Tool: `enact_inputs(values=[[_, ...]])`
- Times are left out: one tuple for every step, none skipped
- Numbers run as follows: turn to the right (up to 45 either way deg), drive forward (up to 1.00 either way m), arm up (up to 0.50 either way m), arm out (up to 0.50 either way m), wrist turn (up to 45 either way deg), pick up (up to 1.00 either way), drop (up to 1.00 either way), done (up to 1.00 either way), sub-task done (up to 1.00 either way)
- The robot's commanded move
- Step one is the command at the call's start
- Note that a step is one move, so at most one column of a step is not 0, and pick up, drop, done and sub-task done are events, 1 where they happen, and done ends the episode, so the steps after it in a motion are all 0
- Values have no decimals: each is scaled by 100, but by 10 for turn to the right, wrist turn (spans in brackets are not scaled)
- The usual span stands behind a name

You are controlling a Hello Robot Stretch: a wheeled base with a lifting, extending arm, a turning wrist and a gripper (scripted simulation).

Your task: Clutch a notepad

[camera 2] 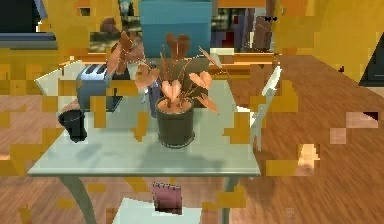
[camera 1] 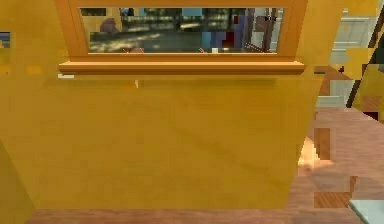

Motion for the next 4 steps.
enact_inputs(values=[[0,0,50,0,0,0,0,0,0],[0,0,4,0,0,0,0,0,0],[0,0,0,32,0,0,0,0,0],[0,0,0,32,0,0,0,0,0]])
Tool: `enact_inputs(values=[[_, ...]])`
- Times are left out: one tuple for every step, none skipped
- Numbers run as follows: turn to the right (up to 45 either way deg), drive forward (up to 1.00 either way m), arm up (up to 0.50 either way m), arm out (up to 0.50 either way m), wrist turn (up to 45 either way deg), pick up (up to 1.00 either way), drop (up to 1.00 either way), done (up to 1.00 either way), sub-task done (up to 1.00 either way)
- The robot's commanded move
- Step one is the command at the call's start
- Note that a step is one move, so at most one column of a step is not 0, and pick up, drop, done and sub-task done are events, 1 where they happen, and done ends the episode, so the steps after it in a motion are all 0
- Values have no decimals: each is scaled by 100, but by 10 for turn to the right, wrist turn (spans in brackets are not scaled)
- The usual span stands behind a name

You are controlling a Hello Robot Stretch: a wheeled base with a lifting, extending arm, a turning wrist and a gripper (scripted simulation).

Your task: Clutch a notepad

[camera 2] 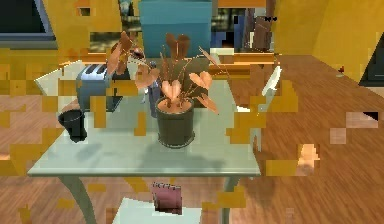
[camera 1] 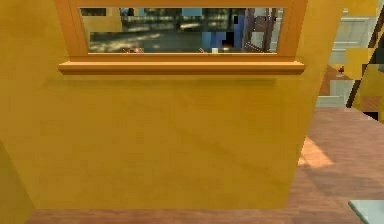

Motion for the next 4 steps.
enact_inputs(values=[[0,0,10,0,0,0,0,0,0],[0,0,0,32,0,0,0,0,0],[0,0,0,0,450,0,0,0,0],[0,0,0,0,450,0,0,0,0]])
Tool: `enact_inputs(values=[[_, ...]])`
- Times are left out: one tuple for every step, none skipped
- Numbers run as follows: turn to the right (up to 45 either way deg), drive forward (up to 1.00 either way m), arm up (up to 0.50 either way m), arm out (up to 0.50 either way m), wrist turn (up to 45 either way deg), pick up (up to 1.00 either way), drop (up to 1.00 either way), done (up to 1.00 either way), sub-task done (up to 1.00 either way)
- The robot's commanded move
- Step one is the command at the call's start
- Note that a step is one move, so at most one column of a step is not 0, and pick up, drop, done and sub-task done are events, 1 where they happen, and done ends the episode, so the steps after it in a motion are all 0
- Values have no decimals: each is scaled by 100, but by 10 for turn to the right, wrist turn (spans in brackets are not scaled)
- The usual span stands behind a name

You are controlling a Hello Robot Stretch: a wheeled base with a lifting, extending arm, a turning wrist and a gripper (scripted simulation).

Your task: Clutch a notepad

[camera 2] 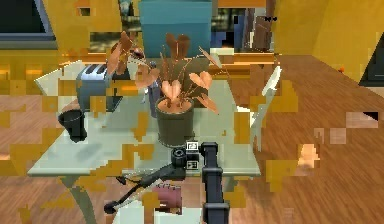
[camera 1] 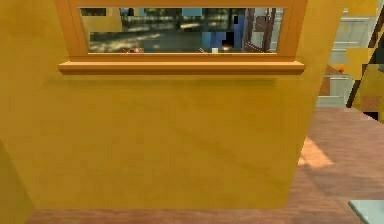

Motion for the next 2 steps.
enact_inputs(values=[[0,0,0,0,450,0,0,0,0],[0,0,0,0,390,0,0,0,0]])
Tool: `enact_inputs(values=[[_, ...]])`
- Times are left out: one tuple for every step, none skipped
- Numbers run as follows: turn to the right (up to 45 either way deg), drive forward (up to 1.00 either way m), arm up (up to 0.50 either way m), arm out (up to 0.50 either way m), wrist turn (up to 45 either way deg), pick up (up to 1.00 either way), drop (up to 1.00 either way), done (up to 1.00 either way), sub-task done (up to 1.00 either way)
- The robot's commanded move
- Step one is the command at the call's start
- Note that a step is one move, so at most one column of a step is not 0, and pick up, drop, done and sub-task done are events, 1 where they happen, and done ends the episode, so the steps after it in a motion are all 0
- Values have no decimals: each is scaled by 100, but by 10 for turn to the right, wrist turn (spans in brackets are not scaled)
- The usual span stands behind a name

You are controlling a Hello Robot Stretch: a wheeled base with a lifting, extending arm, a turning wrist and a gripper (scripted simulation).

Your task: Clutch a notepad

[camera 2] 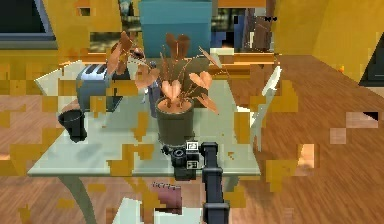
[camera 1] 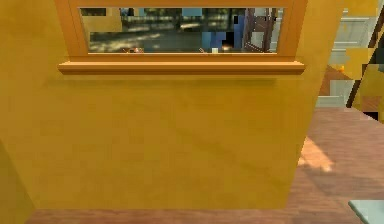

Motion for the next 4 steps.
enact_inputs(values=[[0,0,-40,0,0,0,0,0,0],[0,0,0,0,0,100,0,0,0],[0,0,10,0,0,0,0,0,0],[0,0,0,0,0,0,0,100,0]])
